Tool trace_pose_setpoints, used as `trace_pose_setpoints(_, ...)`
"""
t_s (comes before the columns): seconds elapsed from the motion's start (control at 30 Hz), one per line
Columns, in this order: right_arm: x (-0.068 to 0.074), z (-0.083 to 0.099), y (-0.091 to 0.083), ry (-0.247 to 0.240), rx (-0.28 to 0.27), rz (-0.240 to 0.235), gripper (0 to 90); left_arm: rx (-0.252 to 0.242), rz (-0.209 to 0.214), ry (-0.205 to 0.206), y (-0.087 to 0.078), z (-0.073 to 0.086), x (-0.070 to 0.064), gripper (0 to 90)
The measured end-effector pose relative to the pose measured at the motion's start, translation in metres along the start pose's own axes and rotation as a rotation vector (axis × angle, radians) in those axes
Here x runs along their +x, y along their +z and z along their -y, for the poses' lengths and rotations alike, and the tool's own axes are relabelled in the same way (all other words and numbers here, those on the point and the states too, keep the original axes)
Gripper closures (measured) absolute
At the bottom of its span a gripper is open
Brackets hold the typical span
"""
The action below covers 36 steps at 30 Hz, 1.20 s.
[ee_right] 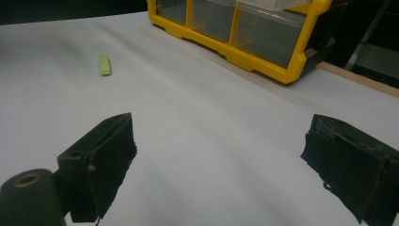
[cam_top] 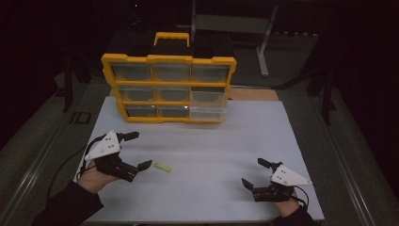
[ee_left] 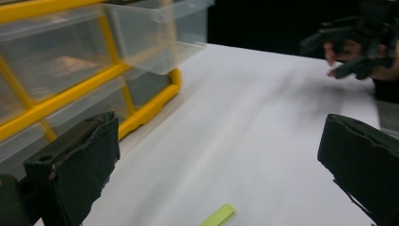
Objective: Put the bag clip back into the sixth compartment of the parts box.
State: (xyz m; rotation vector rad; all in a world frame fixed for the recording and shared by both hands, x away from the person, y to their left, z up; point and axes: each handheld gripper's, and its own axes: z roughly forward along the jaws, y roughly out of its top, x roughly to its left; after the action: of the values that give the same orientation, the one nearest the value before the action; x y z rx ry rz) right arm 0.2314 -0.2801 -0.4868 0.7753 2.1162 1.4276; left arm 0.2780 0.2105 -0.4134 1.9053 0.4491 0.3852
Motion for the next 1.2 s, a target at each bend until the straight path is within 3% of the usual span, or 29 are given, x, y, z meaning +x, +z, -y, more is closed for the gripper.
trace_pose_setpoints(0.07, 0.000, 0.000, 0.000, 0.003, 0.001, 0.000, 9.1, 0.011, 0.021, 0.011, 0.005, 0.001, 0.002, 0.3)
trace_pose_setpoints(0.3, -0.001, 0.000, 0.000, 0.000, 0.002, 0.000, 9.1, 0.071, 0.036, 0.024, 0.021, 0.007, 0.009, 0.3)
trace_pose_setpoints(0.53, -0.001, 0.001, 0.000, -0.002, 0.004, 0.001, 9.1, 0.151, 0.067, 0.053, 0.038, 0.017, 0.012, 0.3)
trace_pose_setpoints(0.57, -0.001, 0.001, 0.000, 0.000, 0.003, 0.000, 9.1, 0.185, 0.077, 0.067, 0.044, 0.021, 0.012, 0.3)
trace_pose_setpoints(0.67, -0.001, 0.001, 0.000, -0.002, 0.006, 0.000, 9.1, 0.226, 0.101, 0.074, 0.053, 0.026, 0.013, 0.3)
trace_pose_setpoints(0.93, -0.001, 0.001, 0.000, -0.003, 0.007, -0.001, 9.1, 0.299, 0.147, 0.094, 0.072, 0.035, 0.014, 0.3)
trace_pose_setpoints(1.2, -0.001, 0.002, 0.001, -0.005, 0.008, -0.006, 9.1, 0.402, 0.202, 0.128, 0.087, 0.043, 0.015, 0.4)
